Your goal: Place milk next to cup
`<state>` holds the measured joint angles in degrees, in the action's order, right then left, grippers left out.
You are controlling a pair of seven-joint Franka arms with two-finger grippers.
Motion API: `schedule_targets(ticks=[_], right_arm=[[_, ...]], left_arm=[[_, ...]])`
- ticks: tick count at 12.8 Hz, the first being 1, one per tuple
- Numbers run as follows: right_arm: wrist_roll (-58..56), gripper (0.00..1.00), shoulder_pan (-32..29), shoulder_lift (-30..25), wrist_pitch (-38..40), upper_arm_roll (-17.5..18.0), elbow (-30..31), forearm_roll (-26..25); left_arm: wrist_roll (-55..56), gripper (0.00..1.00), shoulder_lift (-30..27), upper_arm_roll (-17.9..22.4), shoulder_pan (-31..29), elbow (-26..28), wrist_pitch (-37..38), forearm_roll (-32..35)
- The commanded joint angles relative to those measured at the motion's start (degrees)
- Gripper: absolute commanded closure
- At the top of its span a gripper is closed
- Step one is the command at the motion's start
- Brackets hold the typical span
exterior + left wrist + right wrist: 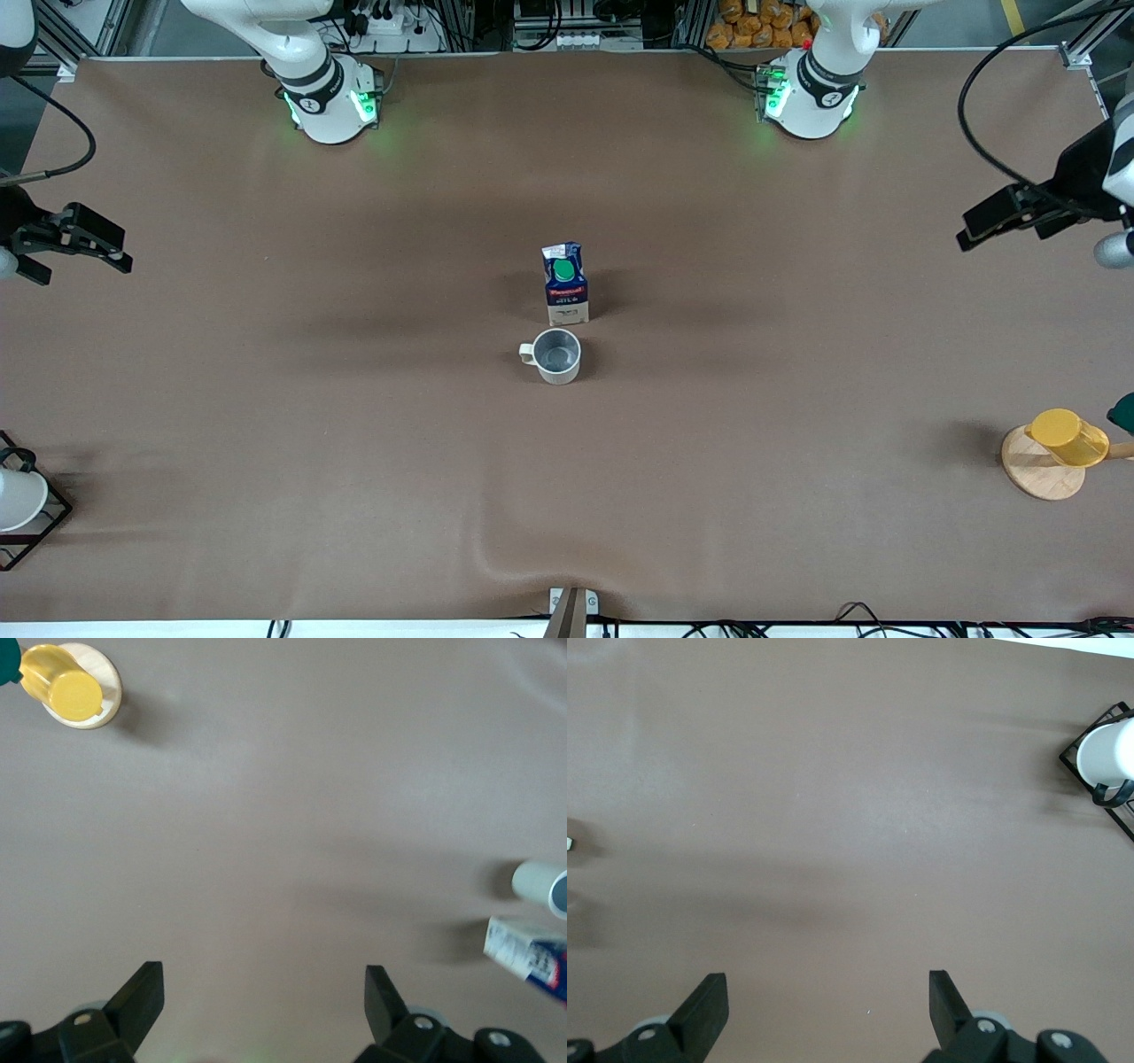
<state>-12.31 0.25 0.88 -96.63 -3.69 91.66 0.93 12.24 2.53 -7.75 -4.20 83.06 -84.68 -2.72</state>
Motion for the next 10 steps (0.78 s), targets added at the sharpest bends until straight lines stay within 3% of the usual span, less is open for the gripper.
schedule_targets(ticks=[1, 10], right_arm=[[0.01, 0.00, 0.28, -2.03, -0.58, 0.09, 2.11, -0.67], [0.01, 0.00, 0.11, -1.94, -0.49, 0.00, 2.11, -0.58]], left_arm=[[-2.57, 0.00, -5.34, 0.36, -0.02, 8.25, -0.31, -1.24], [-2.66, 0.00, -5.25, 0.28, -0.37, 5.98, 0.57, 1.48]])
